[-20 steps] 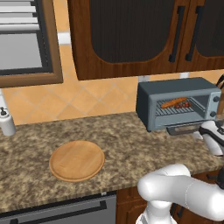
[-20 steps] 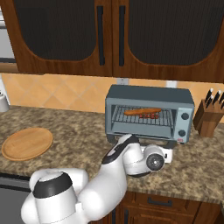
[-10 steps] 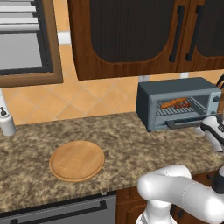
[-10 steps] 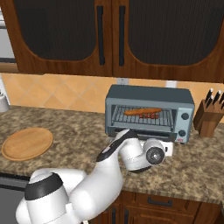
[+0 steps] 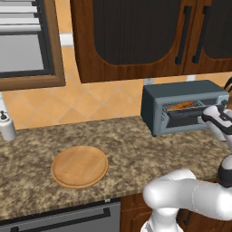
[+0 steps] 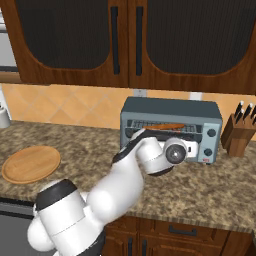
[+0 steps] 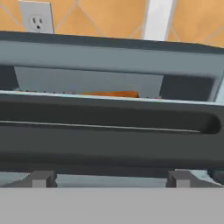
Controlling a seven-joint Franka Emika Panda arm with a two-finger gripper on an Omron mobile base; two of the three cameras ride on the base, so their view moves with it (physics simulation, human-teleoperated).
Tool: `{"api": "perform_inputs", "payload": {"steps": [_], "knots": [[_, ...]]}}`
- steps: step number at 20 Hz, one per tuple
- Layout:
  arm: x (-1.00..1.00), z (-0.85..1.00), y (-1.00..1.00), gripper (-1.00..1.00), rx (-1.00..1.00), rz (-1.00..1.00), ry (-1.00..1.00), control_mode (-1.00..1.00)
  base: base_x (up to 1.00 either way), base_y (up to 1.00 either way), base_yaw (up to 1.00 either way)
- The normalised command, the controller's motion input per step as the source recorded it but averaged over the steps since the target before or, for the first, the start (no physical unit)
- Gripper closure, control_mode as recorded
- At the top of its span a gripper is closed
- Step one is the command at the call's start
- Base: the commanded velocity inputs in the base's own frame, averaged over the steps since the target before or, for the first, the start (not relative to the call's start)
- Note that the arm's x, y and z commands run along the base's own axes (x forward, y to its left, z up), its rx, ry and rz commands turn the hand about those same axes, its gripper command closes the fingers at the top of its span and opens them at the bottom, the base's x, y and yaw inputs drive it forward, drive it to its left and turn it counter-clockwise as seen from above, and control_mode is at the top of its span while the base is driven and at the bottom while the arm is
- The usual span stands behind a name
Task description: Pick up the kebab skewer and baguette bread, and place them inside the toaster oven. Close the toaster oven door and start by setting the timer.
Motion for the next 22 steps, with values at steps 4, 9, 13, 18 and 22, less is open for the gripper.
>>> {"api": "perform_inputs", "payload": {"steps": [4,9,13,18,22], "knots": [[0.54,-0.01,0.05,-1.0,0.0,0.0,0.0,-1.0,0.0,0.0,0.0],[0.38,-0.01,0.0,-1.0,0.0,0.0,0.0,-1.0,0.0,0.0,0.0],[0.03,-0.13,0.0,-1.0,0.0,0.0,0.0,-1.0,0.0,0.0,0.0],[-0.04,-0.29,0.0,-1.0,0.0,0.0,-0.03,-1.0,0.0,0.0,0.0],[-0.16,-0.18,0.03,-1.0,0.0,0.01,0.0,-1.0,0.0,0.0,0.0]]}}
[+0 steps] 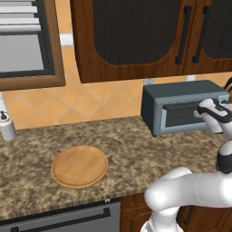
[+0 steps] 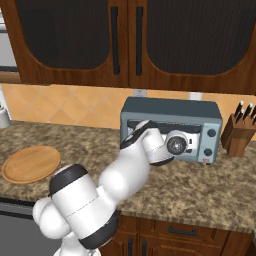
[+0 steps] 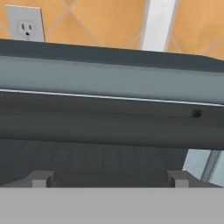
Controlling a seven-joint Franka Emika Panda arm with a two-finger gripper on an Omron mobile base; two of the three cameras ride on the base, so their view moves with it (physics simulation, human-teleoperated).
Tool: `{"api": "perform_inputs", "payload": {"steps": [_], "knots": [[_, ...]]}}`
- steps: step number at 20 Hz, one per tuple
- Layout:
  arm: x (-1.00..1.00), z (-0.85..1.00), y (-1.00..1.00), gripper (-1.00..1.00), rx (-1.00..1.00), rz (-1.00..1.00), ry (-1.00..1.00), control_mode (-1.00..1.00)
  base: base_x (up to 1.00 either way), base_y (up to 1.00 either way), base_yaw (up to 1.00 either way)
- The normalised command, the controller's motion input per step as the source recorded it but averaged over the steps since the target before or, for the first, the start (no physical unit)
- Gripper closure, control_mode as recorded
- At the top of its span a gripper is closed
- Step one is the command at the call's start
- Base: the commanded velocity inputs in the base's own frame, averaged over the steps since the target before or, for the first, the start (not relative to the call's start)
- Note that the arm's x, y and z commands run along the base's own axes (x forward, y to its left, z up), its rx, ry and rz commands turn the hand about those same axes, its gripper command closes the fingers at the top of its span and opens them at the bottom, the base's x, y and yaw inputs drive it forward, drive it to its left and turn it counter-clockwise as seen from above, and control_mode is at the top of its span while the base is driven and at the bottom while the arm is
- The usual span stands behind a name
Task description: Pick up the kebab skewer and baguette bread, and place them inside the toaster oven. Close the toaster oven door and start by setting the timer.
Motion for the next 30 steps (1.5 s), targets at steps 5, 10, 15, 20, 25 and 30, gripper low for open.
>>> {"api": "perform_inputs", "payload": {"steps": [5,10,15,20,25,30], "knots": [[-0.18,-0.11,-0.07,-1.0,0.02,0.0,0.0,-1.0,0.0,0.0,0.0],[-0.26,-0.03,-0.29,-1.0,0.07,0.01,0.03,-1.0,0.0,0.0,0.0],[-0.04,-0.23,-0.41,-1.0,0.07,0.0,0.0,-1.0,0.0,0.0,0.0],[0.01,-0.2,-0.43,-1.0,0.12,0.0,0.0,-1.0,0.0,0.0,0.0],[0.12,-0.1,-0.4,-1.0,0.08,0.0,-0.01,-1.0,0.0,0.0,0.0],[0.24,-0.01,-0.3,-1.0,0.02,0.0,-0.02,-1.0,0.0,0.0,0.0]]}}
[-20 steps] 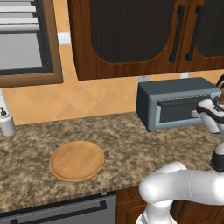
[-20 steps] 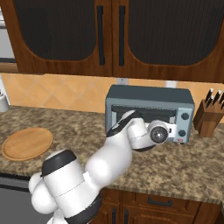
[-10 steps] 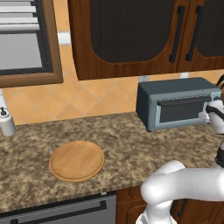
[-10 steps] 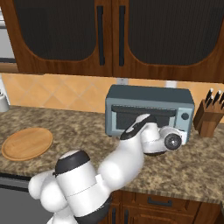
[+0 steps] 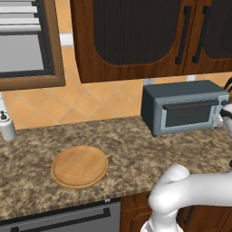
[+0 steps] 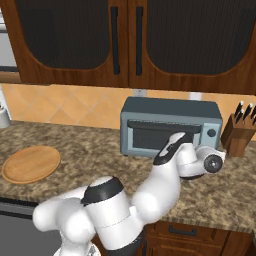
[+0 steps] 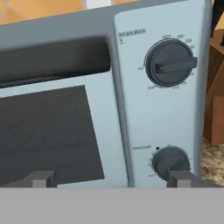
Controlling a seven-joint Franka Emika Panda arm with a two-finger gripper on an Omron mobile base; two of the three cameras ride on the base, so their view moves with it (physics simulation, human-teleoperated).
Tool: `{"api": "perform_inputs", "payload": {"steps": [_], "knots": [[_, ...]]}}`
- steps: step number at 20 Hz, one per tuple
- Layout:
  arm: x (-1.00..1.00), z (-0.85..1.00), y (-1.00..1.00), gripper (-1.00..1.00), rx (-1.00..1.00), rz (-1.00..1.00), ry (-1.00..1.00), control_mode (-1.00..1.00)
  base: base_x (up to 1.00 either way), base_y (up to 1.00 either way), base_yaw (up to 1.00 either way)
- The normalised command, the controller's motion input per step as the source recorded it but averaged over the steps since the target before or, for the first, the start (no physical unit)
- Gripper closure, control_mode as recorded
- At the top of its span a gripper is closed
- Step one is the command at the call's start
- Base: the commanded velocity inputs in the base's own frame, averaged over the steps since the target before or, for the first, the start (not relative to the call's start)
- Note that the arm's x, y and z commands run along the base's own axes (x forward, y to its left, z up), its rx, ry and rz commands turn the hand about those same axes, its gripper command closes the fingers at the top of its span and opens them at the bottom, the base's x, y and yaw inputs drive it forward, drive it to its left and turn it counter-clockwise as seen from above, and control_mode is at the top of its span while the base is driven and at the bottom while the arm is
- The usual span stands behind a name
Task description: Pick up the kebab skewer and baguette bread, and place them inside the toaster oven. Close the toaster oven door and start by setting the timer.
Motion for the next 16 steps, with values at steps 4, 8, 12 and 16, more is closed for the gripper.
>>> {"api": "perform_inputs", "payload": {"steps": [4,8,12,16], "knots": [[0.16,-0.02,-0.3,-1.0,0.0,0.02,-0.05,-1.0,0.0,0.0,0.0],[0.0,-0.18,-0.29,-1.0,0.0,0.09,-0.08,-1.0,0.0,0.0,0.0],[0.0,-0.17,-0.25,-1.0,0.0,0.11,-0.08,-1.0,0.0,0.0,0.0],[0.0,-0.1,-0.17,-1.0,0.0,0.13,-0.02,-1.0,0.0,0.0,0.0]]}}
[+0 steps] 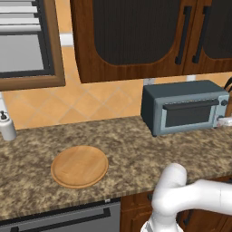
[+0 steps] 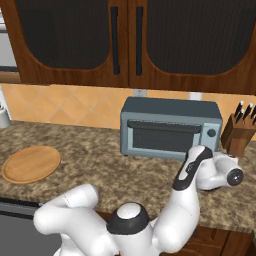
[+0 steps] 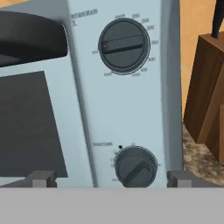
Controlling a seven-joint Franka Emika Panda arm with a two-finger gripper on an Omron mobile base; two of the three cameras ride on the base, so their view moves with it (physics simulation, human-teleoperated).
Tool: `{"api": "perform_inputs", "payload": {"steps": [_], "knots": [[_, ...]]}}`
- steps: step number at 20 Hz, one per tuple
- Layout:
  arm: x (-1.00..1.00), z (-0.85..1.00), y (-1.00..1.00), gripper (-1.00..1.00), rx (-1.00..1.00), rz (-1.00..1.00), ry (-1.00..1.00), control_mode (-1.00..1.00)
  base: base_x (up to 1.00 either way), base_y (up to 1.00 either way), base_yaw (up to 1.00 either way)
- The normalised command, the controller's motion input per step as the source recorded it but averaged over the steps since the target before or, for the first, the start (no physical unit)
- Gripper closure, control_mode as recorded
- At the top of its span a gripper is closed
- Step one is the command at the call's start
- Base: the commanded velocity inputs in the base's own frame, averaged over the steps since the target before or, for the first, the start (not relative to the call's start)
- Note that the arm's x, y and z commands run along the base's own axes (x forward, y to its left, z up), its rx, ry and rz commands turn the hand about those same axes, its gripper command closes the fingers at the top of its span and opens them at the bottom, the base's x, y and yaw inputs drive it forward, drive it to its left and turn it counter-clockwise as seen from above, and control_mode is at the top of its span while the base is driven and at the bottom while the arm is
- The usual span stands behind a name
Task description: Pick up the kebab skewer and baguette bread, and place them inside the toaster oven. Close the toaster oven door and start by setting the timer.
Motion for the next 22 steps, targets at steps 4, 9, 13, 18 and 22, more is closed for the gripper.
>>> {"api": "perform_inputs", "payload": {"steps": [4,9,13,18,22], "knots": [[0.0,0.0,-0.03,-1.0,0.0,0.06,0.0,-1.0,0.0,0.0,0.0],[0.07,0.0,0.0,-1.0,0.0,0.0,0.0,-1.0,0.0,0.0,0.0],[0.16,0.0,0.05,-1.0,0.0,0.0,0.0,-1.0,0.0,0.0,0.0],[0.02,0.0,0.0,-1.0,0.0,0.0,0.0,-1.0,0.0,0.0,0.0],[0.04,-0.15,0.0,-1.0,0.0,-0.03,-0.04,-1.0,0.0,0.0,0.0]]}}
